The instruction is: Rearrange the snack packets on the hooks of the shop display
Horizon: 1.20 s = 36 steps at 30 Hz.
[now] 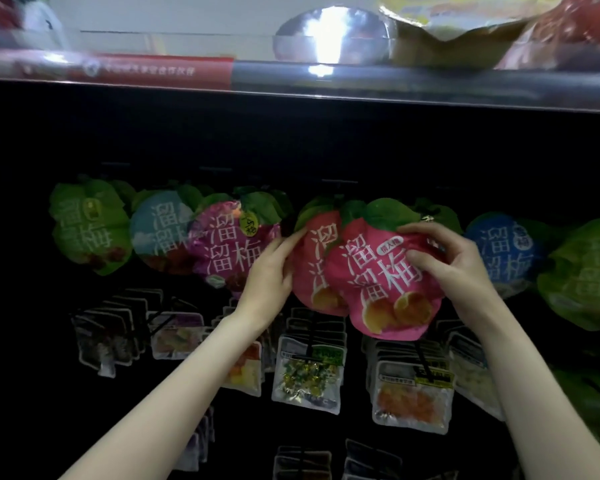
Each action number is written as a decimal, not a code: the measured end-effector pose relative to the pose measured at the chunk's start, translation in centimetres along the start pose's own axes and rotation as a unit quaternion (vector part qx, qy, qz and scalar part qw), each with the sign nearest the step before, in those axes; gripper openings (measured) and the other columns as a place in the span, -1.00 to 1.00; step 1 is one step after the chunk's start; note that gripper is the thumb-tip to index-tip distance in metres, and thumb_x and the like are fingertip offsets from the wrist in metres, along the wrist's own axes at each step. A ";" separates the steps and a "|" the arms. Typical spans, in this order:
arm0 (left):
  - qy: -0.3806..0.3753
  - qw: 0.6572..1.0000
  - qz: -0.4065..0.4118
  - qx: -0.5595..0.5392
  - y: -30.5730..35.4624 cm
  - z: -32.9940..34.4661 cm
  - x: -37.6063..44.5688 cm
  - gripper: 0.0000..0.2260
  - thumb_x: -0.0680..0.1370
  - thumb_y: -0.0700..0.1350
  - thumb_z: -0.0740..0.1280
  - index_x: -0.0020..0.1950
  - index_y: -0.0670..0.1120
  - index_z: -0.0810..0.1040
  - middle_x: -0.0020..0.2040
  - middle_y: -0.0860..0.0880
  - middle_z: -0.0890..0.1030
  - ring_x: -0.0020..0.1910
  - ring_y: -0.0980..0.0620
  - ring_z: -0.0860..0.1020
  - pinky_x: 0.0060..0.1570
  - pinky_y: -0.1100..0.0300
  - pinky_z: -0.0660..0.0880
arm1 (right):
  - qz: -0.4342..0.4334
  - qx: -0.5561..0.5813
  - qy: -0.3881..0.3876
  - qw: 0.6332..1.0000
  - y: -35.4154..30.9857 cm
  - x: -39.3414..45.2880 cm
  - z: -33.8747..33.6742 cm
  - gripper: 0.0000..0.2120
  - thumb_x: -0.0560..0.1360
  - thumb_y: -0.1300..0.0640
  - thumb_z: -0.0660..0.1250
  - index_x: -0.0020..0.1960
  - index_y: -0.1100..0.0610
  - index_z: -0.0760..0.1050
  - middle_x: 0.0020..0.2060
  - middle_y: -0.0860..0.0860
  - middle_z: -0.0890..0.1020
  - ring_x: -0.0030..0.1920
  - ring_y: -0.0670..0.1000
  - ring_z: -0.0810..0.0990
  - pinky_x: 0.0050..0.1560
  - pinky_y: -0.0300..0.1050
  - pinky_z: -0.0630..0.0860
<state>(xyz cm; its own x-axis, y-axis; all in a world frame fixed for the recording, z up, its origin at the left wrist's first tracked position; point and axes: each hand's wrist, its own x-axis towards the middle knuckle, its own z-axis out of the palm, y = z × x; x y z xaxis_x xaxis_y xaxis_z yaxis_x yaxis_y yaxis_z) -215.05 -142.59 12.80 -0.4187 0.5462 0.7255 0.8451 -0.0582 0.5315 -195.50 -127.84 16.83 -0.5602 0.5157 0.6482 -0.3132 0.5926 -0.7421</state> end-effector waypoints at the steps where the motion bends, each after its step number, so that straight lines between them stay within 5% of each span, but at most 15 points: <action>1: -0.004 1.000 0.004 0.001 -0.1 -0.3 -0.1 -0.51 0.55 -0.34 0.20 0.44 0.01 0.32 0.25 0.03 0.41 0.27 0.09 0.39 0.24 0.45 0.28 | 0.005 0.003 0.004 1.000 0.1 0.0 0.3 -0.71 0.47 0.32 0.34 -0.02 -0.08 0.56 -0.02 -0.12 0.58 -0.04 -0.07 0.60 -0.22 -0.21 0.60; 4: -0.005 1.000 0.007 0.017 -0.3 -1.3 0.1 -0.50 0.55 -0.35 0.20 0.43 0.03 0.32 0.27 -0.02 0.44 0.32 0.01 0.37 0.32 0.22 0.32 | 0.016 0.013 0.010 1.000 0.2 0.0 1.4 -0.72 0.47 0.31 0.34 -0.02 -0.08 0.56 -0.03 -0.16 0.56 -0.05 -0.08 0.60 -0.24 -0.22 0.61; 10: 0.036 0.998 -0.006 0.057 -0.8 -2.4 -0.6 -0.55 0.54 -0.36 0.19 0.40 -0.08 0.36 0.27 -0.02 0.37 0.27 0.01 0.38 0.22 0.40 0.26 | 0.014 -0.020 0.003 1.000 -0.2 -0.1 2.3 -0.71 0.48 0.34 0.32 -0.03 -0.06 0.55 -0.02 -0.13 0.56 -0.07 -0.12 0.59 -0.27 -0.30 0.57; 12: 0.051 0.997 -0.005 0.056 -0.8 -2.6 -0.6 -0.56 0.54 -0.36 0.19 0.40 -0.08 0.37 0.31 -0.02 0.37 0.15 -0.01 0.47 0.16 0.31 0.37 | 0.023 -0.014 -0.014 1.000 -0.1 -0.4 2.0 -0.73 0.48 0.34 0.33 -0.02 -0.03 0.56 -0.02 -0.10 0.58 -0.09 -0.12 0.61 -0.26 -0.27 0.57; 14: 0.065 0.997 0.010 0.044 -0.4 -2.6 -0.2 -0.57 0.54 -0.35 0.18 0.38 -0.08 0.39 0.32 -0.01 0.39 0.03 0.11 0.50 0.11 0.41 0.37 | 0.043 0.007 -0.035 0.998 0.1 -0.8 1.7 -0.74 0.47 0.35 0.33 -0.01 0.01 0.57 -0.03 -0.07 0.59 -0.11 -0.13 0.63 -0.25 -0.23 0.59; 17: 0.074 0.996 0.037 0.013 0.8 -2.4 0.8 -0.59 0.54 -0.37 0.16 0.36 -0.10 0.42 0.29 0.04 0.42 0.25 0.23 0.34 0.19 0.61 0.17 | 0.056 0.009 -0.043 0.997 0.6 -1.1 1.5 -0.76 0.46 0.35 0.33 -0.01 0.03 0.57 -0.03 -0.04 0.61 -0.11 -0.12 0.64 -0.23 -0.20 0.60; 24: 0.067 0.993 0.070 -0.074 3.5 -1.5 3.1 -0.59 0.56 -0.37 0.12 0.37 -0.11 0.40 0.28 0.13 0.40 0.27 0.33 0.29 0.32 0.45 0.21 | 0.022 0.101 0.011 0.995 -0.3 0.2 2.1 -0.74 0.46 0.31 0.33 0.03 0.00 0.57 -0.03 -0.11 0.60 -0.05 -0.08 0.63 -0.18 -0.17 0.60; 32: -0.002 0.993 0.109 0.042 3.9 0.3 4.0 -0.60 0.60 -0.25 0.13 0.45 -0.11 0.29 0.43 -0.02 0.32 0.44 0.07 0.21 0.40 0.31 0.06 | 0.080 0.157 0.047 0.983 1.1 1.1 4.4 -0.69 0.46 0.34 0.33 0.12 0.05 0.57 0.07 0.04 0.62 0.03 0.03 0.63 -0.07 -0.11 0.59; 36: 0.019 0.993 0.109 0.033 4.2 0.6 4.4 -0.64 0.59 -0.25 0.17 0.39 -0.10 0.38 0.38 -0.03 0.40 0.39 0.04 0.31 0.37 0.31 0.16 | 0.104 0.184 0.046 0.976 1.7 0.8 4.7 -0.68 0.46 0.35 0.32 0.15 0.08 0.57 0.06 0.02 0.62 0.04 0.04 0.62 -0.08 -0.14 0.60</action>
<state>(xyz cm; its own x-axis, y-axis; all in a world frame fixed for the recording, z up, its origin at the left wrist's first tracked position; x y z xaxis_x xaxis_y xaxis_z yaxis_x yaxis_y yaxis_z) -213.14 -139.89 17.98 -0.2339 0.4942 0.8373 0.9365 -0.1171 0.3307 -200.04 -129.33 15.32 -0.5755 0.6643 0.4769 -0.4635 0.2156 -0.8595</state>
